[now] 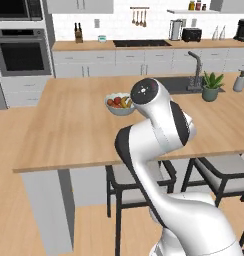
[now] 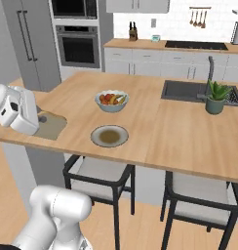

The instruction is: Start the toaster. Once the lever pops up, take the bread to the plate on the dining counter.

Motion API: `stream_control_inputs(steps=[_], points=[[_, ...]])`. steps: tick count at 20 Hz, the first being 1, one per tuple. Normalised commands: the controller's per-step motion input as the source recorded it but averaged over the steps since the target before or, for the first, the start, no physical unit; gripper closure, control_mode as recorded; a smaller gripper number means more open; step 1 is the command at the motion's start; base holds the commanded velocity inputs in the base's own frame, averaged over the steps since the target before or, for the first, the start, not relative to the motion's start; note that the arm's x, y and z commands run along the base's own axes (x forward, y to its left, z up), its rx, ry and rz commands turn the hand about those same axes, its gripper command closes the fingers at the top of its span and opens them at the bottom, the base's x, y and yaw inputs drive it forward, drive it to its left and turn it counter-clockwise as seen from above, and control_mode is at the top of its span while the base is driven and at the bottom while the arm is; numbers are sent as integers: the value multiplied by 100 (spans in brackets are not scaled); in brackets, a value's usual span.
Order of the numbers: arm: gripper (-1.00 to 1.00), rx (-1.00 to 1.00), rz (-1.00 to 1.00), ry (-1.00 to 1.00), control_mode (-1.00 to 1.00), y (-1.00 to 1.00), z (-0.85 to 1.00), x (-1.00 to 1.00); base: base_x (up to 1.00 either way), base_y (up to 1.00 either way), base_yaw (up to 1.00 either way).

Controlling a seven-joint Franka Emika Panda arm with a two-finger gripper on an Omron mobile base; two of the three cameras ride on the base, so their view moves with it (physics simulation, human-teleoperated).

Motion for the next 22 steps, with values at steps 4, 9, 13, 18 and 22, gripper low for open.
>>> stream_control_inputs(steps=[4,9,13,18,22], points=[[100,0,0,0,100,0,0,0,1,12,-19],[100,0,0,0,100,0,0,0,13,-2,0],[100,0,0,0,100,0,0,0,27,-1,0],[100,0,0,0,100,0,0,0,27,0,0],[100,0,0,0,100,0,0,0,44,0,0]])
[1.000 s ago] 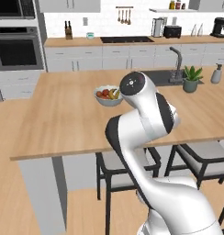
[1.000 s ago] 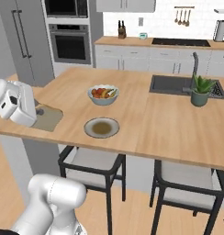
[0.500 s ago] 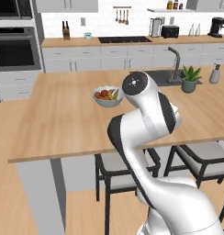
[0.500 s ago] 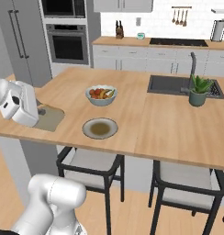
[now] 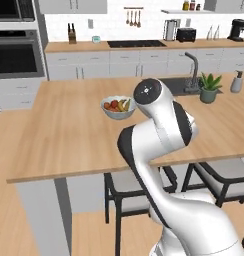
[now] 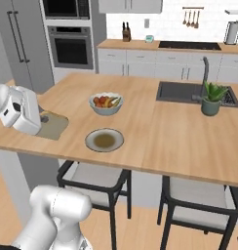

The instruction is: Start the toaster. Once the lever pops up, take the bread to the plate on the dining counter.

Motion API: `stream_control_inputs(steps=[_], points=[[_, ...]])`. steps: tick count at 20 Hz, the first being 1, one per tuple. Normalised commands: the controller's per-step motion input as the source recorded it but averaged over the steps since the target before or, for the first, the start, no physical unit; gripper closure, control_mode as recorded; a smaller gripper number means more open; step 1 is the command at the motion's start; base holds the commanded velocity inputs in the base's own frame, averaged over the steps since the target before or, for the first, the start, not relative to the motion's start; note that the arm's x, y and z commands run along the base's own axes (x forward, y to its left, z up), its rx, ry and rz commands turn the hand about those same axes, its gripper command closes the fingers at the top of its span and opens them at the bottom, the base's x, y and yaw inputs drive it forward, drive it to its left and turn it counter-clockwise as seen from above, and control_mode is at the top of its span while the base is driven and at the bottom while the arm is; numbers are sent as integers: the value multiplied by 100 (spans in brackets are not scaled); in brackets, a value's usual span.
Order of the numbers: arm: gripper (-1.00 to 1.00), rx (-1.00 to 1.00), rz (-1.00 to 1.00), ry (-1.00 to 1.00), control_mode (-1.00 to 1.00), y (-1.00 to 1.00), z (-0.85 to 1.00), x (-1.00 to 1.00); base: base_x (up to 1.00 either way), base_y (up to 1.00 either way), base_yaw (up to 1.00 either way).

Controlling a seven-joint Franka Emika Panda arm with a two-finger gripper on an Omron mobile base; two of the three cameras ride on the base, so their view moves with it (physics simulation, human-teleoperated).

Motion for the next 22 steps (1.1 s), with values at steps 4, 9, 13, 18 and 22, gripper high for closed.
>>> stream_control_inputs(steps=[4,9,13,18,22], points=[[100,0,0,0,100,0,0,0,37,0,0],[100,26,7,0,-100,-35,-4,0,0,-3,0],[100,50,19,0,-100,-100,-24,18,0,0,0],[100,35,3,13,-100,-72,-34,95,0,0,0],[100,10,0,22,-100,-12,-66,100,0,0,0]])
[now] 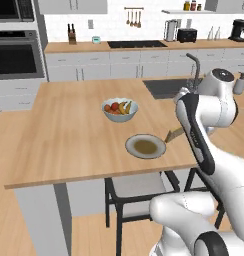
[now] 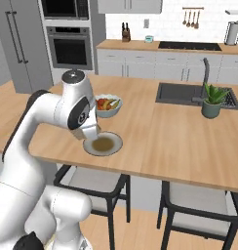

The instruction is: Start the toaster. Once the lever pops up, take the bread to the plate on the dining counter.

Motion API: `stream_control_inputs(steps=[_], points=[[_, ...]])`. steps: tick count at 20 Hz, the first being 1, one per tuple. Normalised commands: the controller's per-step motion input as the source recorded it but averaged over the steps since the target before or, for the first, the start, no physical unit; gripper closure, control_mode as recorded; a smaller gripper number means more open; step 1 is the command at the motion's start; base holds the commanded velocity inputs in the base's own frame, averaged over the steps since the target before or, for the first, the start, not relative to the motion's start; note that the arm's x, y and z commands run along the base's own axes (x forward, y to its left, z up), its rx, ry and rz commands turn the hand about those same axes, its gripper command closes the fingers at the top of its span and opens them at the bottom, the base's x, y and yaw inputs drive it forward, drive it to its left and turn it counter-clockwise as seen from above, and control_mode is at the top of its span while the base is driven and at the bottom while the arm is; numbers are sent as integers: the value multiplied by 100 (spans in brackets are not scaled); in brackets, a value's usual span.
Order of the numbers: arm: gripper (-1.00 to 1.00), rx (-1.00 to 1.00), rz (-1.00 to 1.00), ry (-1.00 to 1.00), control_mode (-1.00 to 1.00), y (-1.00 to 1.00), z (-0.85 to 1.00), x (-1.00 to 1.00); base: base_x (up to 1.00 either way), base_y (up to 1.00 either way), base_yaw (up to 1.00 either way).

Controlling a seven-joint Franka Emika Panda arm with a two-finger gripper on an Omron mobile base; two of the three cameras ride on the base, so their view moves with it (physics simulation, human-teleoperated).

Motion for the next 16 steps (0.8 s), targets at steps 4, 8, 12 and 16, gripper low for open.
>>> stream_control_inputs(steps=[4,8,12,16], points=[[100,0,0,21,-100,1,-55,100,0,0,0],[100,0,1,20,-100,5,-33,100,0,0,0],[100,-2,0,13,-100,0,-45,88,0,0,0],[100,-13,4,4,-100,0,-67,36,0,0,0]])
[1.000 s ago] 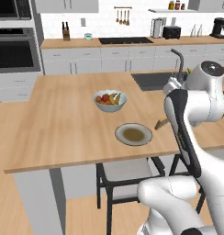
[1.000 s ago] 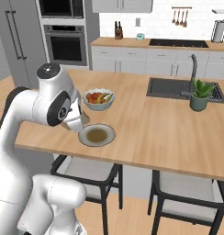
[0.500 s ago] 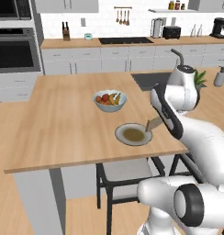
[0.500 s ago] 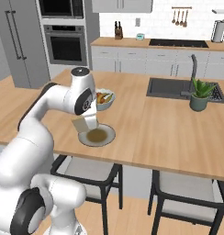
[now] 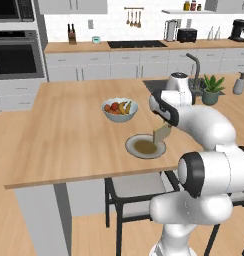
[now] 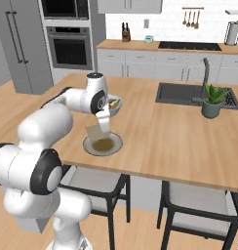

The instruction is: Start the toaster. Once the lever pops up, take the bread to the plate on the dining counter.

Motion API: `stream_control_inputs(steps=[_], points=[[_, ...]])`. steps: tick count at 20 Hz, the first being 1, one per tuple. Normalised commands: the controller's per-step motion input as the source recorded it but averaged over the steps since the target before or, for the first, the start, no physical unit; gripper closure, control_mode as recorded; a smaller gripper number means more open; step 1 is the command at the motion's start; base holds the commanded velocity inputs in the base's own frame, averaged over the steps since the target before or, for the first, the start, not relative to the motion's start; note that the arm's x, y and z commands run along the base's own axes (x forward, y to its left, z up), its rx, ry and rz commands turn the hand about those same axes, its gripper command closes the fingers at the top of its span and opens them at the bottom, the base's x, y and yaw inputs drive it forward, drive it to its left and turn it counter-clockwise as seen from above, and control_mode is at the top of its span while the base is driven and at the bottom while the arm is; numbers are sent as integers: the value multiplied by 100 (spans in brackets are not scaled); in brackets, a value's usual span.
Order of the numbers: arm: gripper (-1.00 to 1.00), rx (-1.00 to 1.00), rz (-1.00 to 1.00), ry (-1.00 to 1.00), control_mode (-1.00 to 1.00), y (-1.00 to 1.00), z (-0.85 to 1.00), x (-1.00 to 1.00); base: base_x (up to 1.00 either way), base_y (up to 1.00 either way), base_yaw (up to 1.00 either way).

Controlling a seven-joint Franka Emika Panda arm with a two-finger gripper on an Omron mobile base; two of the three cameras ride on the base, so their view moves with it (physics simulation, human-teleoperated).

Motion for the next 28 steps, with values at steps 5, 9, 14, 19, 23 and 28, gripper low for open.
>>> stream_control_inputs(steps=[5,9,14,19,23,28], points=[[100,-13,6,5,-100,0,-62,16,0,0,0],[100,-10,8,2,-100,0,-31,2,0,0,0],[100,-1,2,3,-100,0,-12,21,0,0,0],[100,0,0,1,-100,0,-14,24,0,0,0],[100,0,0,0,-100,1,-14,28,0,0,0],[100,0,0,3,-100,3,-21,14,0,0,0]])
